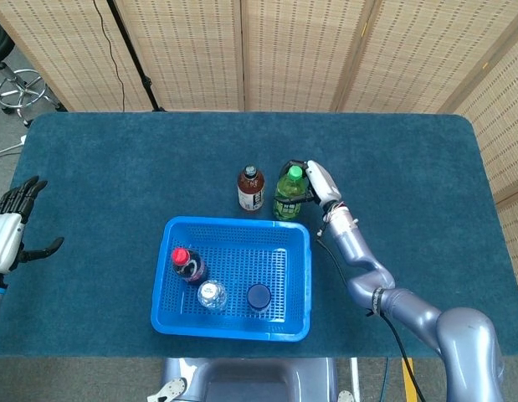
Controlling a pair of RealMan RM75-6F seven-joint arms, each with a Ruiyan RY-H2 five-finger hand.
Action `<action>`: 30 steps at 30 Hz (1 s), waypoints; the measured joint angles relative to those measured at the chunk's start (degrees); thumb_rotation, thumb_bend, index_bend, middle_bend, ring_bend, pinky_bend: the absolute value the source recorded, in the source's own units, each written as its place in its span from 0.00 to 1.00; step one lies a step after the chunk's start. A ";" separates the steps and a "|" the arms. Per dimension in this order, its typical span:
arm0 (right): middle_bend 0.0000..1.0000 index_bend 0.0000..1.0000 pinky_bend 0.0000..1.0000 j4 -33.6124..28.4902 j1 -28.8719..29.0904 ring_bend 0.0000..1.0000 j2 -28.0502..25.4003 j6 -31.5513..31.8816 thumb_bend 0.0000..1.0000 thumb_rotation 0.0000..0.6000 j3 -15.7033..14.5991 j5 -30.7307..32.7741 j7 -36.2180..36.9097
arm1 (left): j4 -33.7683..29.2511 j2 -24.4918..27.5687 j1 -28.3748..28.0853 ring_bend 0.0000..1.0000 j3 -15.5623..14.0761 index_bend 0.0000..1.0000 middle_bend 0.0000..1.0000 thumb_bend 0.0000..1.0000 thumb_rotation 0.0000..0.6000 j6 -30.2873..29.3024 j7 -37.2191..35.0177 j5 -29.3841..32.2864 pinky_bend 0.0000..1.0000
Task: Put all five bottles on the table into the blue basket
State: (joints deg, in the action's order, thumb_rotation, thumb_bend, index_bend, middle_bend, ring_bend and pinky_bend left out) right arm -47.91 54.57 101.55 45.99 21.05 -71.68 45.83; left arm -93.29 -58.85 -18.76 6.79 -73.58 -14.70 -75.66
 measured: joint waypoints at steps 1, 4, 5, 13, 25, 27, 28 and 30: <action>0.66 0.56 0.74 -0.68 -0.22 0.72 -0.38 0.34 0.35 1.00 0.12 0.00 -0.29 | -0.05 0.03 0.05 0.00 0.02 0.00 0.00 0.24 1.00 0.05 -0.09 -0.17 0.00; 0.66 0.56 0.74 -3.70 -1.11 0.72 -2.33 1.90 0.36 1.00 0.48 -0.20 -1.12 | -0.12 0.09 0.15 0.00 0.07 0.00 0.00 0.24 1.00 0.29 -0.22 -0.54 0.00; 0.66 0.56 0.74 -4.86 -1.43 0.72 -3.12 2.48 0.36 1.00 0.61 -0.31 -1.33 | -0.11 0.09 0.15 0.00 0.11 0.00 0.00 0.24 1.00 0.38 -0.26 -0.60 0.00; 0.66 0.56 0.74 -21.04 -5.31 0.72 -13.65 7.74 0.38 1.00 2.38 -1.59 -2.61 | -0.41 0.44 0.44 0.00 0.24 0.00 0.00 0.24 1.00 0.67 -0.76 -1.44 0.00; 0.66 0.56 0.74 -44.95 -11.31 0.72 -28.12 10.95 0.38 1.00 2.28 -3.58 -6.27 | -0.85 0.73 0.45 0.00 0.26 0.00 0.00 0.24 1.00 1.68 -0.70 -2.08 0.00; 0.66 0.56 0.74 -46.47 -12.10 0.72 -29.14 10.98 0.38 1.00 1.11 -4.72 -6.59 | -0.81 0.73 0.47 0.00 0.27 0.00 0.00 0.24 1.00 1.77 -0.69 -2.07 0.00; 0.66 0.56 0.74 -46.91 -12.33 0.72 -29.44 10.96 0.38 1.00 0.70 -5.21 -6.66 | -0.79 0.74 0.48 0.00 0.28 0.00 0.00 0.24 1.00 1.82 -0.72 -2.04 0.00; 0.66 0.56 0.74 -47.83 -12.75 0.72 -30.18 10.84 0.38 1.00 -0.25 -6.33 -6.74 | -0.76 0.76 0.49 0.00 0.34 0.00 0.00 0.24 1.00 1.91 -0.77 -1.98 0.00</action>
State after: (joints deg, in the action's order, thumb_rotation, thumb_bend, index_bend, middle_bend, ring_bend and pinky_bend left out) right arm -95.74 41.82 71.37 56.84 20.80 -78.02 39.09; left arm -94.05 -58.09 -18.27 7.13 -71.67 -15.47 -77.63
